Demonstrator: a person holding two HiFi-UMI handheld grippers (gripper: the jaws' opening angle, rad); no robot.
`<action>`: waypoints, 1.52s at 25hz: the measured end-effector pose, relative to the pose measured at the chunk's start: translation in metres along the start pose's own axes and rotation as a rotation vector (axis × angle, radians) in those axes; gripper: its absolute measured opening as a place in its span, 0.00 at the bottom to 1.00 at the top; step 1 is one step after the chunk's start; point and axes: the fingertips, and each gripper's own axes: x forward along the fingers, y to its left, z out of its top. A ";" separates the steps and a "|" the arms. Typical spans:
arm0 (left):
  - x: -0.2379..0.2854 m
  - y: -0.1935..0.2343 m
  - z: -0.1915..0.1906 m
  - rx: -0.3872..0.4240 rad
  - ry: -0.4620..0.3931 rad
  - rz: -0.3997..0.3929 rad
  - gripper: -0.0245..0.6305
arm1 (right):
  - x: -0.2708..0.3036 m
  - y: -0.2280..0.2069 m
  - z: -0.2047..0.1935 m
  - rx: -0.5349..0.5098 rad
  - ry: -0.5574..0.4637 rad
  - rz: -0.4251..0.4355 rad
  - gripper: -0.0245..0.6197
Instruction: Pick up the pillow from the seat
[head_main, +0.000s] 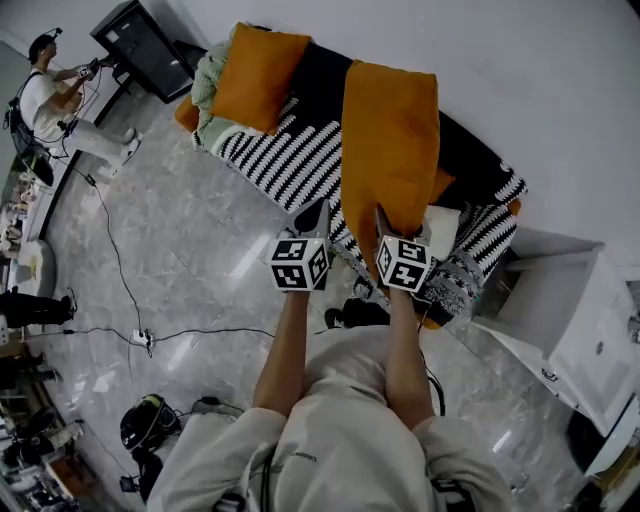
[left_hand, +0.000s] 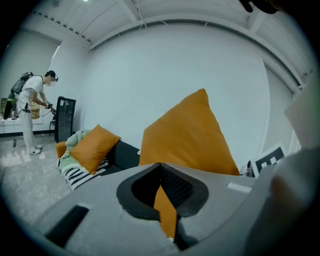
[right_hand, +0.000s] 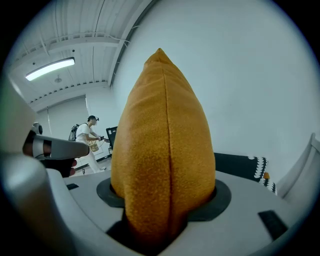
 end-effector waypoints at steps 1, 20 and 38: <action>-0.009 -0.001 -0.007 -0.008 0.001 0.006 0.05 | -0.010 -0.001 -0.009 0.000 0.003 -0.001 0.49; -0.084 -0.010 -0.065 -0.061 0.024 0.008 0.05 | -0.079 0.043 -0.067 -0.098 0.063 0.031 0.49; -0.085 0.007 -0.070 -0.075 0.014 0.013 0.05 | -0.071 0.062 -0.059 -0.174 0.063 0.031 0.49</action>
